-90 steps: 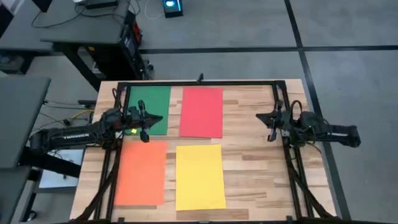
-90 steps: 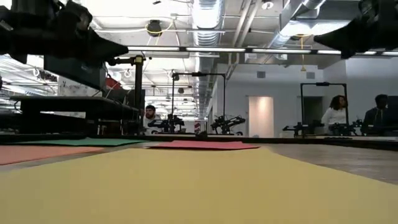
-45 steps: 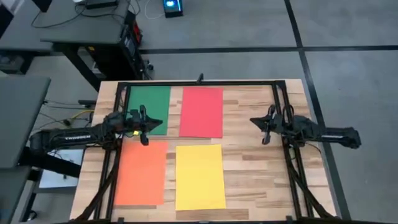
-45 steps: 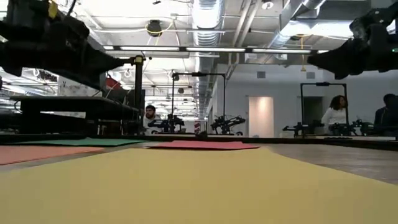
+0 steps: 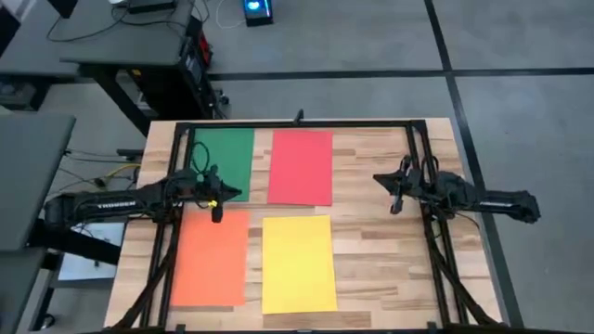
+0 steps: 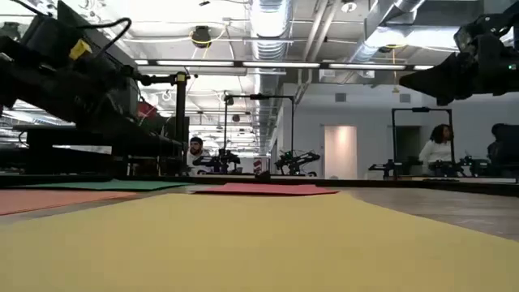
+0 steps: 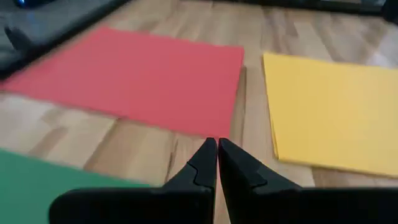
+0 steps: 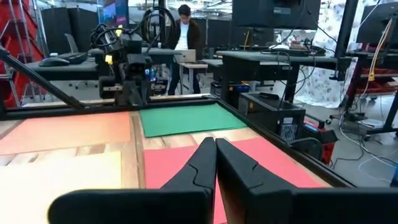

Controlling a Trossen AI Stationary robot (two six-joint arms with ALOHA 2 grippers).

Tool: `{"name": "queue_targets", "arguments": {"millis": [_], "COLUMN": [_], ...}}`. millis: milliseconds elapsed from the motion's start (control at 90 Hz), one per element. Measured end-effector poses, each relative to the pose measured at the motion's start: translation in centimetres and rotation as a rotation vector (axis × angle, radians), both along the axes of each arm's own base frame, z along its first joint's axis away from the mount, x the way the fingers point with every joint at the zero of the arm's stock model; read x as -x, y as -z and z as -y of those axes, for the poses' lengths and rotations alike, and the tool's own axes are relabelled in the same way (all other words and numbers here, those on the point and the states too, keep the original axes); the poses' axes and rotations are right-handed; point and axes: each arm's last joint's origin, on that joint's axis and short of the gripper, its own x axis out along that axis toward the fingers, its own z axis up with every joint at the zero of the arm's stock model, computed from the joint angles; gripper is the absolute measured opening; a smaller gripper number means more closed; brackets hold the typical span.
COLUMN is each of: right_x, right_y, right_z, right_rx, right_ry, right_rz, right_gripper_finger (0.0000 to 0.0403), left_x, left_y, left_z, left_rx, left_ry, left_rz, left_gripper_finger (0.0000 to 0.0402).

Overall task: Organize paper
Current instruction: Return to Home Position

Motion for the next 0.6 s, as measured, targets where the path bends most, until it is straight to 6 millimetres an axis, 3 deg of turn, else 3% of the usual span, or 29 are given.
{"name": "queue_targets", "arguments": {"millis": [600], "right_x": [0.00], "right_y": [0.02], "right_z": [0.00], "right_rx": [0.000], "right_ry": [0.000], "right_rz": [0.000], "right_gripper_finger": [0.0000], "left_x": [0.33], "left_y": [0.81], "left_z": [0.09], "left_rx": [0.079], "left_ry": [-0.028], "left_rz": [-0.074], "left_gripper_finger": [0.0000]}}
